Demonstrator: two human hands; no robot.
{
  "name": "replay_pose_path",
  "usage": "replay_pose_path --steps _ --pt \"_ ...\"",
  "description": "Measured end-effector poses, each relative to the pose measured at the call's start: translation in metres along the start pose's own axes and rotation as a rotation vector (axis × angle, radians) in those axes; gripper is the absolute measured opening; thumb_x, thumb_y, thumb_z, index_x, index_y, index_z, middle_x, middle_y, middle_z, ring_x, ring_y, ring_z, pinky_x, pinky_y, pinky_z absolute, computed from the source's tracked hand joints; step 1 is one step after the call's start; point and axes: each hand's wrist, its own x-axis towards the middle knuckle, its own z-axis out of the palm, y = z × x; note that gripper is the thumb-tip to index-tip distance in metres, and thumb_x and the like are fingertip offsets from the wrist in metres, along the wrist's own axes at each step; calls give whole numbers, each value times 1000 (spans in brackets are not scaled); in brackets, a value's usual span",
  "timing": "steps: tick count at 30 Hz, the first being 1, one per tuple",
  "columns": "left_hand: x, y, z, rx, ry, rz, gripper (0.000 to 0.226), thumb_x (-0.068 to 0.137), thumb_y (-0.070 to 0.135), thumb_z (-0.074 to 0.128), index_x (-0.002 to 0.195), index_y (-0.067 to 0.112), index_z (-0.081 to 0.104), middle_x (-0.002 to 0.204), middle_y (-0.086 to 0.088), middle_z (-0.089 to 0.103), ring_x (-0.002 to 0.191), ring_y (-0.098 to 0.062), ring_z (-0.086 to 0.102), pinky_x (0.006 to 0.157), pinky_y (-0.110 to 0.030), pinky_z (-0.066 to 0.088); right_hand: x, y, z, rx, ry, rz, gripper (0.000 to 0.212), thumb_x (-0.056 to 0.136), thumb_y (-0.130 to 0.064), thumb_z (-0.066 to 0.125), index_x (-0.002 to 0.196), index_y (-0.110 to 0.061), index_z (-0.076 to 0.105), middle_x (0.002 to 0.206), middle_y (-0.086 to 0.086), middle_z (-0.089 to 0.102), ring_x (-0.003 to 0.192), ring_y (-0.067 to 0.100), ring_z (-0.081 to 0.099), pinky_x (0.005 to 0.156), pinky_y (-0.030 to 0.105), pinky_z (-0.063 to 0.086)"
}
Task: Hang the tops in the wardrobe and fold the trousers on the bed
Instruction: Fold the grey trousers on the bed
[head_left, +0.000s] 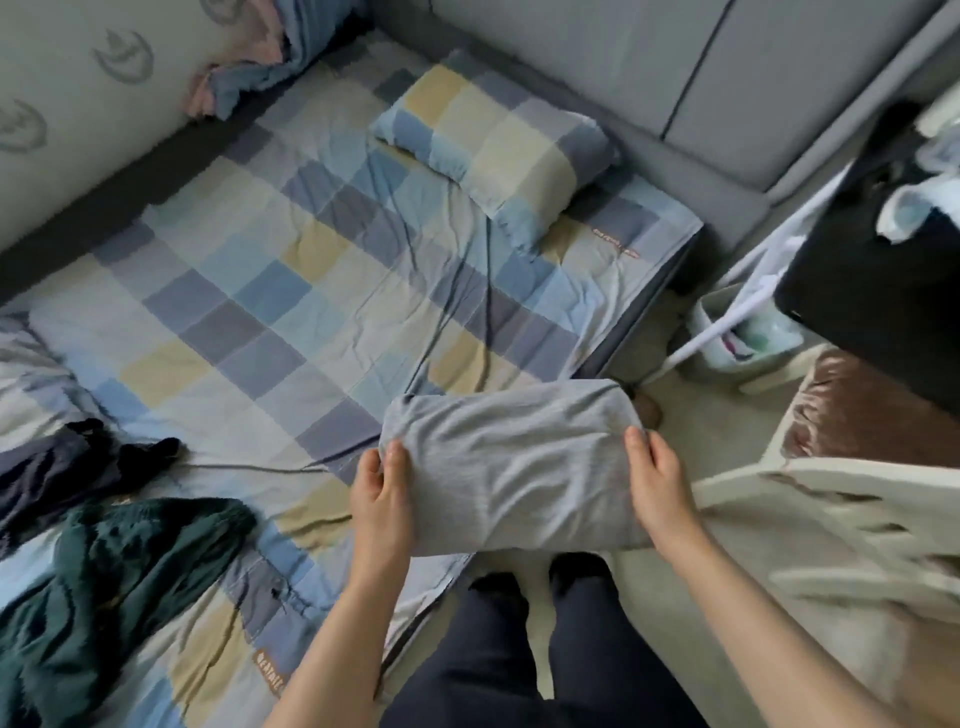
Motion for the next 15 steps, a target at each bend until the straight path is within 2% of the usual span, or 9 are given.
replay_pose_path --steps 2,4,6,10,13,15 --pt "-9 8 19 64 -74 -3 40 98 46 47 74 15 42 69 6 35 62 -9 33 60 -30 28 -16 12 -31 26 89 24 27 101 -34 40 81 -25 55 77 -5 58 65 -8 54 57 5 39" --pt "-20 16 40 98 -137 17 42 98 48 48 69 19 35 64 7 30 60 -11 31 59 -33 25 -30 21 -58 45 156 44 31 101 -32 40 75 -23 53 72 -4 54 63 -1 51 53 5 37" --pt "-39 23 69 140 -224 51 44 98 47 48 67 20 32 62 7 29 60 -12 31 59 -33 24 -49 36 -93 94 254 73 34 101 -31 40 73 -16 53 68 1 51 61 6 47 52 10 36" --pt "-80 25 123 188 -356 85 45 96 49 50 66 19 35 60 7 31 57 -11 32 58 -33 24 -88 68 -151 141 442 98 37 101 -31 42 66 -20 48 58 -7 44 50 -1 43 50 14 34" --pt "-130 18 174 249 -473 116 43 95 48 53 67 17 43 61 5 40 60 -13 40 58 -32 31 -128 105 -207 191 568 191 35 100 -36 43 72 -17 52 60 -7 48 54 -2 47 60 26 38" --pt "-166 12 205 280 -542 162 41 96 45 54 69 14 49 63 2 47 62 -14 45 60 -33 34 -152 129 -239 206 639 220 34 100 -36 42 73 -19 52 61 -6 50 54 -3 48 61 28 39"
